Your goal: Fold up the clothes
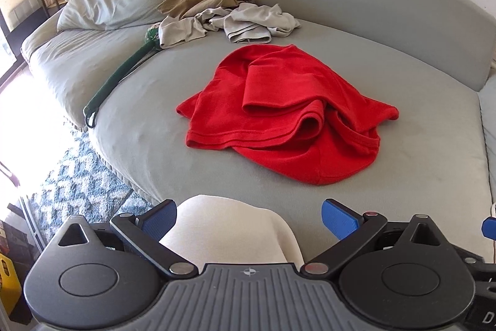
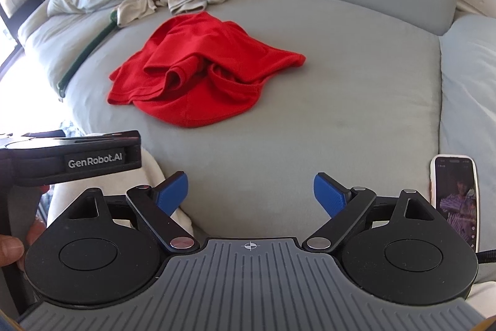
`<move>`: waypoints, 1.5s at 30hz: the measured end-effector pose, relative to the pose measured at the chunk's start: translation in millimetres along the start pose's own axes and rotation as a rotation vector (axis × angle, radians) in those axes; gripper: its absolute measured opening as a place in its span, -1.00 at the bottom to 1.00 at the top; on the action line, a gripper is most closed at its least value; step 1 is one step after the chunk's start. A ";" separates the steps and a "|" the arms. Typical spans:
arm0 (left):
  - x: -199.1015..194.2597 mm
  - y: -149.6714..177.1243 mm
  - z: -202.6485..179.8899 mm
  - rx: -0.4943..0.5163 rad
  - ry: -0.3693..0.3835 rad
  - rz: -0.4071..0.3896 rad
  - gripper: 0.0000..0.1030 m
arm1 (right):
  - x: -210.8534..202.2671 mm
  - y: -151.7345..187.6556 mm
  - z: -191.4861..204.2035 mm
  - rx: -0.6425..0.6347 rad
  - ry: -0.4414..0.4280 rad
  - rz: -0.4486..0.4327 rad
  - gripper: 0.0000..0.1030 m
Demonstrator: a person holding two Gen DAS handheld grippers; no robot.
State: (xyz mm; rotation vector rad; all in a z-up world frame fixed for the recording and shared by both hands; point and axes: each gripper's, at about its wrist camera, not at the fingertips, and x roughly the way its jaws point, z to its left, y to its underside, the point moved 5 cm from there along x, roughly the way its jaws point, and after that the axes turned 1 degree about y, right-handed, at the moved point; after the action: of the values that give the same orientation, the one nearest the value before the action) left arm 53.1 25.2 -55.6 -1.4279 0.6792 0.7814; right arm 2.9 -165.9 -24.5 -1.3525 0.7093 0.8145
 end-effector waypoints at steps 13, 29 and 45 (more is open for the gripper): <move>53.5 -19.7 13.1 -0.062 0.085 0.058 0.44 | 56.0 -57.1 10.2 -0.129 -0.090 -0.179 0.63; 105.4 -39.8 7.0 -0.110 0.100 0.117 0.46 | 178.9 -119.0 53.7 -0.448 -0.031 -0.172 -0.38; 83.3 -40.3 -36.0 0.032 0.242 0.052 0.46 | 67.2 -141.6 -210.2 0.701 0.169 -0.293 -0.85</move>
State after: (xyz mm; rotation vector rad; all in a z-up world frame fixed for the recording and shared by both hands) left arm 136.5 -4.8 -100.4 -1.4946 0.9134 0.6404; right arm 162.7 -373.9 -23.3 -0.8558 0.8050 0.1770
